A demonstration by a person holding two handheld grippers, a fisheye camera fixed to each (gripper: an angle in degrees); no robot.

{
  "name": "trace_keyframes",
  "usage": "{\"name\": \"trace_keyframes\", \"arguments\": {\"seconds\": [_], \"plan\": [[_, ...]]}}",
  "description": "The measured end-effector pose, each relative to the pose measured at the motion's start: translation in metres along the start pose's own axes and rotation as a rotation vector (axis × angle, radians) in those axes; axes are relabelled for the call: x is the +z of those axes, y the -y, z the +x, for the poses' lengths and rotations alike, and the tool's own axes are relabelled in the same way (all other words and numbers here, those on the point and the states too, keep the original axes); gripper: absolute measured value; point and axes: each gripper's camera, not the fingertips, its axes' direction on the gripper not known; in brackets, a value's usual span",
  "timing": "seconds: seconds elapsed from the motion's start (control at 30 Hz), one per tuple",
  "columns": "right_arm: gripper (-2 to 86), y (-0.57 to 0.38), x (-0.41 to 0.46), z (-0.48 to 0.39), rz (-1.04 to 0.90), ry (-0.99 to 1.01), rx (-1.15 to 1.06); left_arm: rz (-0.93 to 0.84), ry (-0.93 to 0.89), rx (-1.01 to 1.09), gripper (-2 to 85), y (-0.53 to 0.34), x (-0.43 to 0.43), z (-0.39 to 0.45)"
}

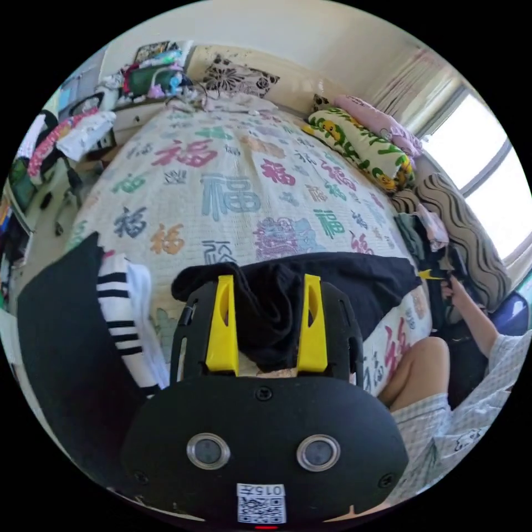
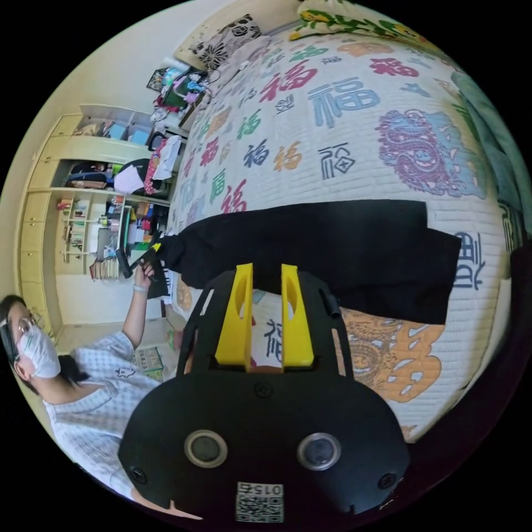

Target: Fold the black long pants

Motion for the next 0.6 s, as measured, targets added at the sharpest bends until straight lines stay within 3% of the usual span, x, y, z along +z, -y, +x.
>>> {"name": "trace_keyframes", "arguments": {"seconds": [0.07, 0.17, 0.23, 0.27, 0.33, 0.4, 0.5, 0.6], "plan": [[8.0, -0.014, -0.011, -0.015, 0.016, 0.018, -0.008, -0.003, 0.126, -0.032, 16.3, -0.004, -0.011, 0.005], [7.9, -0.037, -0.025, -0.029, 0.044, 0.091, 0.025, 0.150, 0.275, -0.064, 13.8, -0.016, -0.041, 0.016], [7.8, -0.048, -0.028, -0.034, 0.044, 0.123, 0.048, 0.292, 0.243, -0.007, 12.9, -0.023, -0.054, 0.028], [7.8, -0.054, -0.028, -0.037, 0.038, 0.128, 0.063, 0.336, 0.141, 0.052, 13.4, -0.023, -0.052, 0.035], [7.8, -0.060, -0.027, -0.044, 0.031, 0.135, 0.083, 0.195, 0.027, 0.124, 15.4, -0.010, -0.028, 0.046], [7.8, -0.067, -0.026, -0.060, 0.025, 0.171, 0.086, -0.058, 0.009, 0.173, 16.6, 0.007, 0.023, 0.059], [7.9, -0.077, -0.030, -0.090, -0.016, 0.163, 0.048, -0.298, 0.021, 0.165, 12.3, 0.013, 0.073, 0.063], [7.8, -0.096, -0.044, -0.115, -0.056, 0.118, 0.016, -0.244, -0.013, 0.245, 7.1, 0.001, 0.057, 0.072]]}}
